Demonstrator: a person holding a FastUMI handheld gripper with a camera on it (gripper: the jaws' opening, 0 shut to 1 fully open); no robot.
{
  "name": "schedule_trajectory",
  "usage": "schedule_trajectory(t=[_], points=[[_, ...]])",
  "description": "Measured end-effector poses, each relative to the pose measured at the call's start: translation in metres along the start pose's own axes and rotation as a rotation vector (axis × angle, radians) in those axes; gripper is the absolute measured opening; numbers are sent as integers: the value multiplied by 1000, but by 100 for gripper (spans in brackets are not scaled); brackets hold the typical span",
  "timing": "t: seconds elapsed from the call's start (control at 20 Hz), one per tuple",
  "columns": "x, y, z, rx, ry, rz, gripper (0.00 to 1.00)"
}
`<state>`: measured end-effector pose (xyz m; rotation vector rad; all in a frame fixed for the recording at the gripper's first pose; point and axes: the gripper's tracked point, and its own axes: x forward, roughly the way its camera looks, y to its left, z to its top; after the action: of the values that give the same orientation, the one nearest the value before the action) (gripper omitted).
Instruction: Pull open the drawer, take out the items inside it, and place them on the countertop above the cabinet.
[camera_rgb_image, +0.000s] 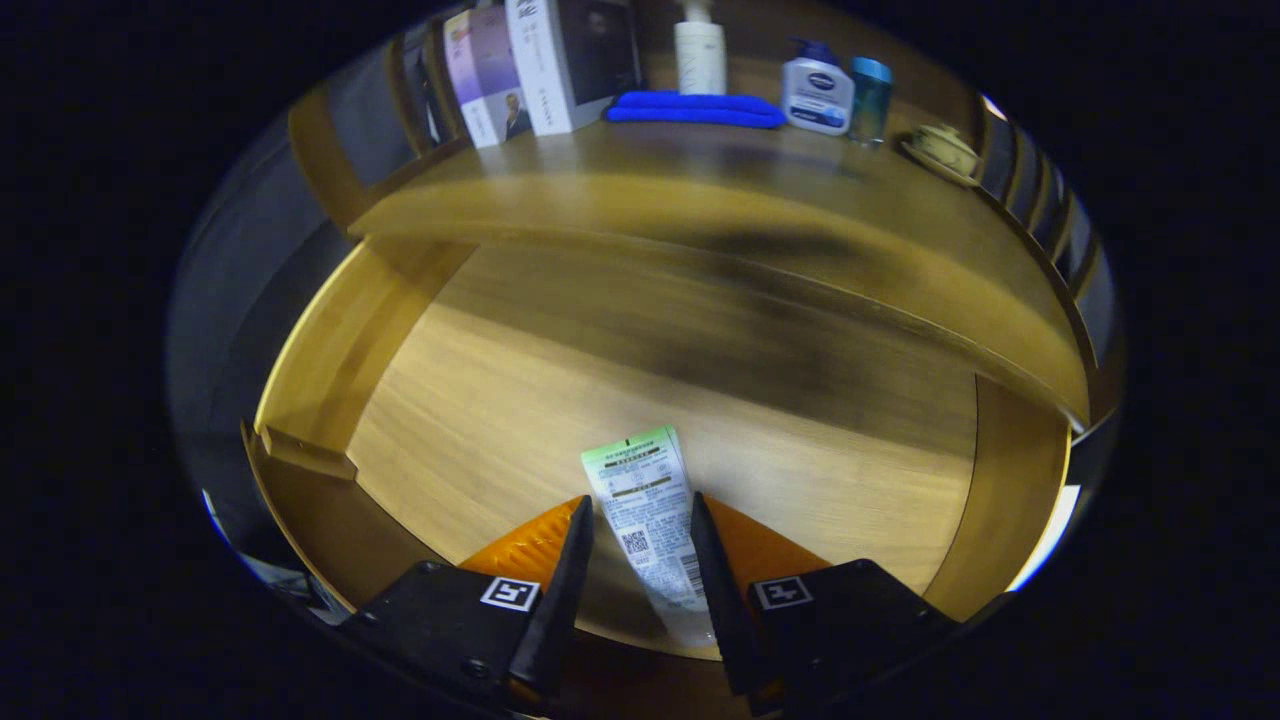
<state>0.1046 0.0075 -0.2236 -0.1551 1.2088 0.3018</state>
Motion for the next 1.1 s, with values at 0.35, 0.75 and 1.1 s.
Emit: schedule_trajectory(t=[0.35, 0.75, 1.1], points=[[3, -2, -17, -124, 154, -2, 67], [0, -14, -5, -210, 29, -6, 32], [-31, -10, 22, -136, -98, 35, 32]])
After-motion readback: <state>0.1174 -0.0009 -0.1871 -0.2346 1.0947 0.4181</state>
